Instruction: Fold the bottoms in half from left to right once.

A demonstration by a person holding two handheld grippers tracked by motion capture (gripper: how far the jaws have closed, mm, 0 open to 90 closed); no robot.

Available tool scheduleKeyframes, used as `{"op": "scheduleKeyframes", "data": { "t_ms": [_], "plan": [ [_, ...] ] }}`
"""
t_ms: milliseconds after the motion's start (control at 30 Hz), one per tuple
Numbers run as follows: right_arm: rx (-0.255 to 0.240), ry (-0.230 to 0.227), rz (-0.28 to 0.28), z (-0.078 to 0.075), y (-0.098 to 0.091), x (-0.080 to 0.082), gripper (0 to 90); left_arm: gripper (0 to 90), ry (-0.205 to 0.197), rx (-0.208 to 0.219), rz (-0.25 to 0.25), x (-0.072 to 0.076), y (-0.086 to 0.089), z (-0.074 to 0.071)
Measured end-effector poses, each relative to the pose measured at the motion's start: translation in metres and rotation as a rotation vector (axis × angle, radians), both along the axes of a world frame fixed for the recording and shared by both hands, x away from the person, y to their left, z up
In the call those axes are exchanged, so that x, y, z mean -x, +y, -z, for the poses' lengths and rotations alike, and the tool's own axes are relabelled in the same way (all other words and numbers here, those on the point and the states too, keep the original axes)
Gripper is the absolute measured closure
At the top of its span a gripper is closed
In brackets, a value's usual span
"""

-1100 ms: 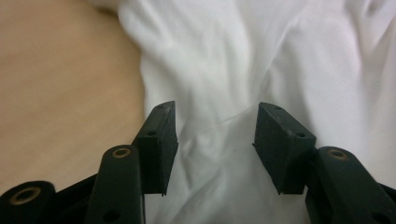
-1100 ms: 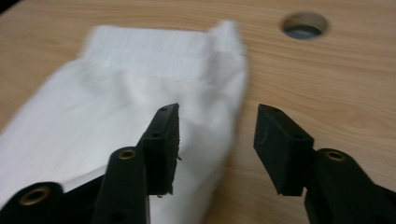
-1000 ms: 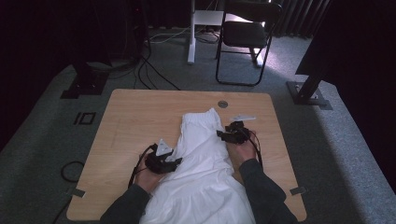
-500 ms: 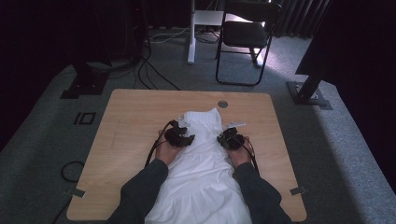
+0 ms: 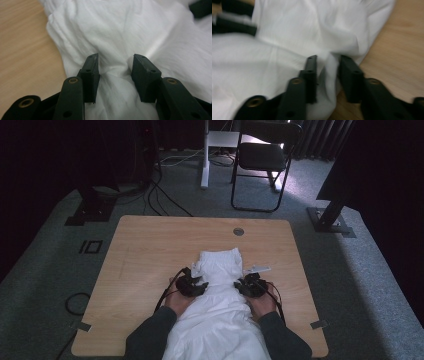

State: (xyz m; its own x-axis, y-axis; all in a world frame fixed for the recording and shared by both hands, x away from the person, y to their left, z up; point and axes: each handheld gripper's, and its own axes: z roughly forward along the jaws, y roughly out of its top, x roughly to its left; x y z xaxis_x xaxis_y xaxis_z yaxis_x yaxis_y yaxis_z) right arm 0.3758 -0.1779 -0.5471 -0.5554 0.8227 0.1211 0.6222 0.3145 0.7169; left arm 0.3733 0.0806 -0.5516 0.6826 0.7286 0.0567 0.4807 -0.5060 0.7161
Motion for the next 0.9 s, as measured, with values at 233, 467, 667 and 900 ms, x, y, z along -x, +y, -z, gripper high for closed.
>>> {"op": "scheduleKeyframes", "data": {
  "t_ms": [233,467,667,900],
  "plan": [
    [-0.072,-0.07,0.046,-0.026,-0.012,-0.016,39.4,58.1,-0.004,0.002,0.009,0.008,0.001,0.001],
    [-0.003,-0.033,0.022,-0.019,0.006,-0.049,23.2,58.1,-0.004,0.004,0.01,0.008,0.001,0.001],
    [0.09,0.011,0.064,0.002,0.02,-0.076,18.0,58.1,-0.006,0.01,0.009,0.008,0.001,0.002],
    [0.112,-0.007,0.055,0.004,0.024,-0.078,28.9,58.1,-0.005,0.011,0.01,0.008,0.001,0.002]
  ]
}}
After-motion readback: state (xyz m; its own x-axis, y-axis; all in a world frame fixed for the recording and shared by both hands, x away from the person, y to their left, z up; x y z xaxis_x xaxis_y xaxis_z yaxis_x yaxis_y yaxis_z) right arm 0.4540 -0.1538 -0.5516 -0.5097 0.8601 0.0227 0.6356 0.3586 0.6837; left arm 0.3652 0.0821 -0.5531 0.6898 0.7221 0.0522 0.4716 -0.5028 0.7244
